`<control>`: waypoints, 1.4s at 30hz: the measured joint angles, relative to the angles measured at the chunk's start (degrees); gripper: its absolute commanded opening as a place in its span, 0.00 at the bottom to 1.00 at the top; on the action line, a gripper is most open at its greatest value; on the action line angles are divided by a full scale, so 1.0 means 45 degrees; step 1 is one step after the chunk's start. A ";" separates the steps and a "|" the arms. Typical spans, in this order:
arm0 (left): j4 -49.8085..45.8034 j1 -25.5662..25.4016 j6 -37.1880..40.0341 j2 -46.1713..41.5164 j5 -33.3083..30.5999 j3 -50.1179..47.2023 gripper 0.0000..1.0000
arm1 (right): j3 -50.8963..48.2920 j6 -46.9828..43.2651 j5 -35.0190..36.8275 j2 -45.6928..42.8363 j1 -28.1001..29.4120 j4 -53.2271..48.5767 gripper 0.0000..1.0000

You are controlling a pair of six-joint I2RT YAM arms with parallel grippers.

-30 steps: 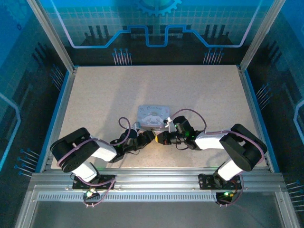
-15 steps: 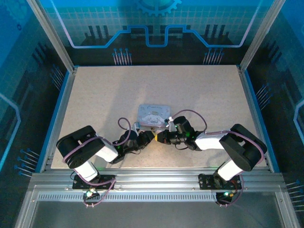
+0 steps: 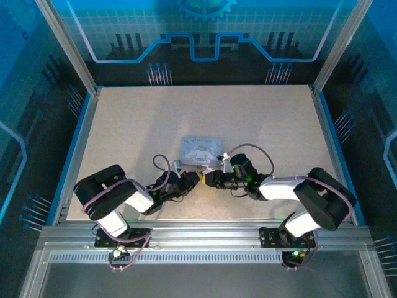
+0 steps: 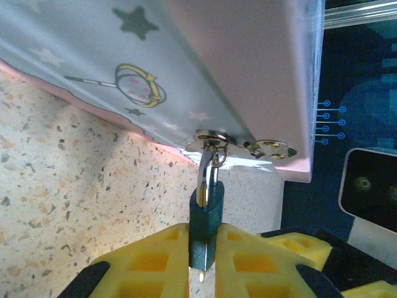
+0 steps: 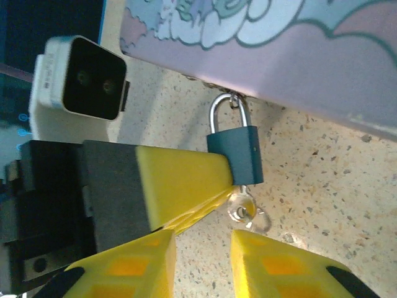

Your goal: Unlock the padlock with the key

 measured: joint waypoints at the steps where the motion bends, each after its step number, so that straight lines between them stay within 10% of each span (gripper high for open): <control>1: 0.0000 0.0000 0.0000 0.0000 0.0000 0.0000 0.05 | -0.0034 -0.0155 0.0058 -0.0189 0.0000 -0.0107 0.34; 18: -0.2754 0.0000 -0.0015 -0.2380 -0.0053 -0.0034 0.08 | 0.0107 -0.6790 0.3279 -0.5246 0.1685 -0.4590 0.90; 29: -0.8072 0.0000 -0.0908 -0.5634 -0.0345 0.1020 0.11 | 0.0005 -1.3595 0.6737 -0.4707 0.5202 -0.4619 0.93; 42: -0.8850 0.0000 -0.2166 -0.6042 -0.0301 0.1025 0.07 | -0.0631 -1.6985 0.8772 -0.3492 0.5678 -0.1807 0.72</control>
